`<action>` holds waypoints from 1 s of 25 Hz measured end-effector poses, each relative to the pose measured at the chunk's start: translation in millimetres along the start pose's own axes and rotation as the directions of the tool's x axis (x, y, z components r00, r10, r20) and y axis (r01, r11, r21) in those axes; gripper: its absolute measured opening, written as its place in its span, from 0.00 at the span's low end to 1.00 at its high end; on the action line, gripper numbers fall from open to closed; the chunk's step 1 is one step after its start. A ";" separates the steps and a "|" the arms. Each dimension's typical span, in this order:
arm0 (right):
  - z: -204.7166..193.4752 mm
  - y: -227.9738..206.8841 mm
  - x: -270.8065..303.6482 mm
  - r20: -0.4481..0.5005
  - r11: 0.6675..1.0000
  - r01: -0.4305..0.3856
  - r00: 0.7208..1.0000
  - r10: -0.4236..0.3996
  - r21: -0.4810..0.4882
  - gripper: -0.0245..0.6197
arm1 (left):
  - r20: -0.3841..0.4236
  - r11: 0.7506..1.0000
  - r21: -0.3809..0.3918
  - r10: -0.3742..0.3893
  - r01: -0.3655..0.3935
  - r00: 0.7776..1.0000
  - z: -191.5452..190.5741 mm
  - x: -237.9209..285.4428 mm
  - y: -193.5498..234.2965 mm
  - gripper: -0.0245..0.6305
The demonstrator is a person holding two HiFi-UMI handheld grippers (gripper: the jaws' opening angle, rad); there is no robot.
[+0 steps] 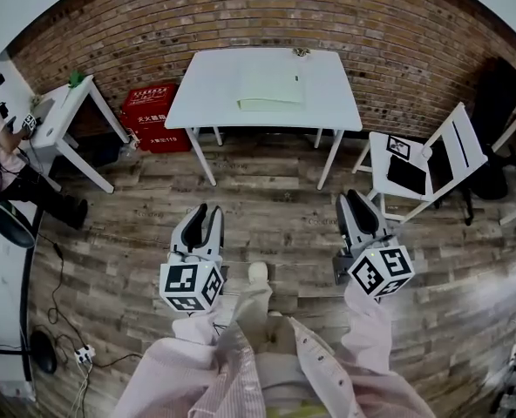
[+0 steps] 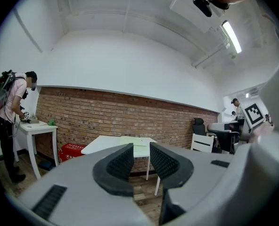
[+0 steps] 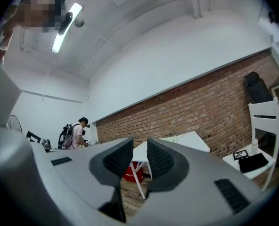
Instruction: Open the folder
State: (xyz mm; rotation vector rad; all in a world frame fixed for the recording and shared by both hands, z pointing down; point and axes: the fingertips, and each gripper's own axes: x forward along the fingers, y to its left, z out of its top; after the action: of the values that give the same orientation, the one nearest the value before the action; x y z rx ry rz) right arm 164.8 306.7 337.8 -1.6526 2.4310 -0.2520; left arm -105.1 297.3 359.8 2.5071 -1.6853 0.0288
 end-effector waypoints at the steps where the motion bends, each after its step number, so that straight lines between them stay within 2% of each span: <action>1: -1.9 -1.6 5.3 -0.005 1.000 -0.001 1.000 0.001 0.000 0.15 | -0.001 1.000 -0.003 0.004 -0.004 1.000 -0.9 4.8 3.4 0.19; 11: -8.8 -35.4 84.9 -0.019 1.000 0.023 1.000 -0.023 0.005 0.15 | -0.021 0.999 -0.031 0.014 -0.014 1.000 -5.9 88.0 41.5 0.20; 25: -6.1 -78.1 188.6 -0.013 0.996 0.085 0.996 -0.085 0.028 0.15 | -0.028 0.997 -0.069 -0.027 0.025 0.999 1.7 201.3 91.8 0.20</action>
State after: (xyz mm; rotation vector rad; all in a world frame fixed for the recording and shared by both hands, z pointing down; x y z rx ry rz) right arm 165.6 102.9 351.2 -1.7490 2.3573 -0.3077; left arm -113.5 77.4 383.0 2.4665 -1.6144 0.0056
